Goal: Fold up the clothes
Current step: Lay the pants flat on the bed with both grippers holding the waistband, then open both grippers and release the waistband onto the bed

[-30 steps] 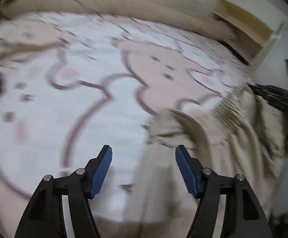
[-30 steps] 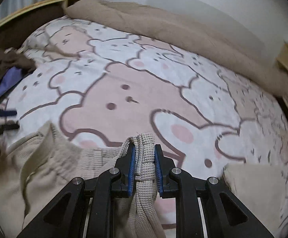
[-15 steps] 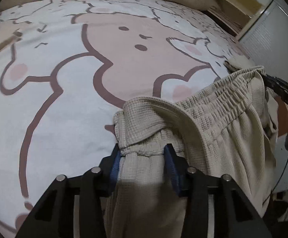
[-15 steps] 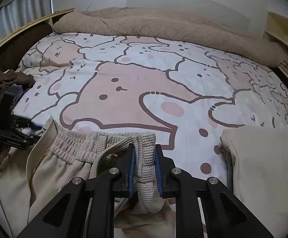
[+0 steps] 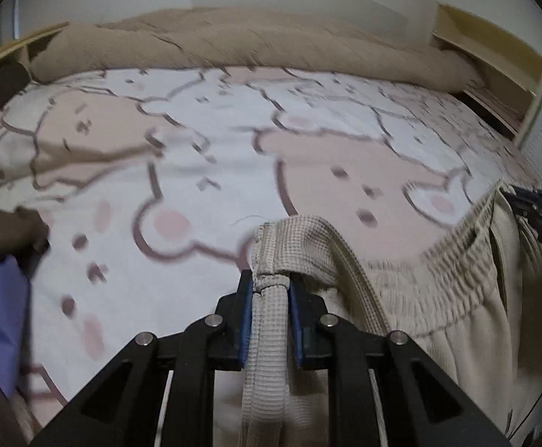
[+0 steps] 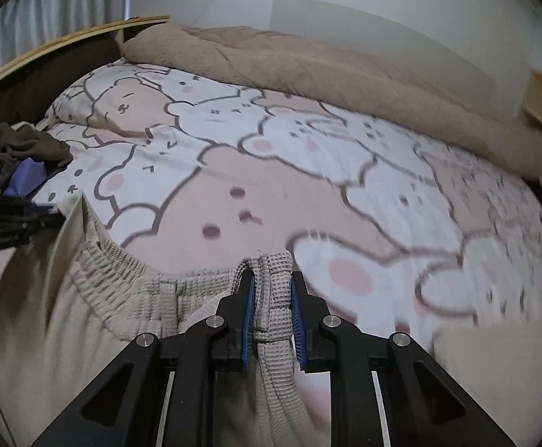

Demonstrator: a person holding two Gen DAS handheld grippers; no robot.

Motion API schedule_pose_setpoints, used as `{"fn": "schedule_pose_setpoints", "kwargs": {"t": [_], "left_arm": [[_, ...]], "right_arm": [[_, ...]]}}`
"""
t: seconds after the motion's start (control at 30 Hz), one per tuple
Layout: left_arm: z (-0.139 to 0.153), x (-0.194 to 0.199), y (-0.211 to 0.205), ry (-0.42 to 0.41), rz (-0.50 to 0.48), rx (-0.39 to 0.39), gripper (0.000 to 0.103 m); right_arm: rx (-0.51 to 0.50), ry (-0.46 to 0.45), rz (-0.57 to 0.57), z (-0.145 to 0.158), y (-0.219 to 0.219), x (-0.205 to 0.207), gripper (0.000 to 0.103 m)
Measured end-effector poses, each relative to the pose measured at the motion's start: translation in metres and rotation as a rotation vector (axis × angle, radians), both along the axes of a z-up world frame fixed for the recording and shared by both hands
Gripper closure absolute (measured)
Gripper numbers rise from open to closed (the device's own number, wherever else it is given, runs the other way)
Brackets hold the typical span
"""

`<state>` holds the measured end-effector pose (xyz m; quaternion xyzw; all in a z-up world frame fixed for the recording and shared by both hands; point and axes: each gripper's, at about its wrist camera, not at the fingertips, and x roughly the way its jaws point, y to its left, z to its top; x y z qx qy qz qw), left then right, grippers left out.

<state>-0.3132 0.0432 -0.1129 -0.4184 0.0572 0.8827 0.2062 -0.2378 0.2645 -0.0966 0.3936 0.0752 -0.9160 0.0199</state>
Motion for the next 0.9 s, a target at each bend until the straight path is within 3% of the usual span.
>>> {"fn": "schedule_pose_setpoints", "kwargs": {"t": [0.13,0.23,0.37,0.4,0.43,0.47,0.5,0.53,0.57,0.73,0.9], "left_arm": [[0.012,-0.044,-0.002,0.093,0.088,-0.03,0.085],[0.004,-0.078,0.001,0.071,0.126,-0.048,0.085],[-0.034,-0.097,0.008,-0.036,0.112,-0.11,0.079],[-0.041,-0.096,0.005,-0.045,0.111,-0.131,0.075],[-0.046,-0.093,0.0,-0.054,0.111,-0.142,0.062],[-0.045,-0.086,-0.009,-0.065,0.113,-0.123,0.053],[-0.043,-0.079,-0.018,-0.077,0.115,-0.103,0.036],[-0.042,-0.072,-0.027,-0.088,0.116,-0.084,0.032],[-0.041,-0.066,-0.036,-0.099,0.118,-0.065,0.032],[-0.034,-0.004,-0.088,-0.184,0.13,0.022,0.032],[-0.035,0.09,-0.134,-0.273,0.155,0.061,0.032]], "right_arm": [[0.036,0.053,-0.021,0.011,-0.004,-0.052,0.085],[0.042,0.059,-0.052,0.012,0.0,-0.09,0.085],[-0.005,-0.096,-0.067,-0.03,0.005,-0.132,0.084],[-0.009,-0.139,-0.084,-0.045,0.008,-0.136,0.081],[-0.013,-0.182,-0.102,-0.061,0.01,-0.139,0.077],[-0.018,-0.224,-0.12,-0.076,0.013,-0.143,0.052],[-0.043,-0.248,-0.134,-0.087,0.018,-0.142,0.017],[-0.079,-0.248,-0.154,-0.092,0.025,-0.136,0.005],[-0.113,-0.24,-0.178,-0.095,0.034,-0.129,0.0],[-0.255,-0.167,-0.307,-0.072,0.08,-0.072,0.0],[-0.334,-0.131,-0.248,-0.034,0.09,0.03,0.0]]}}
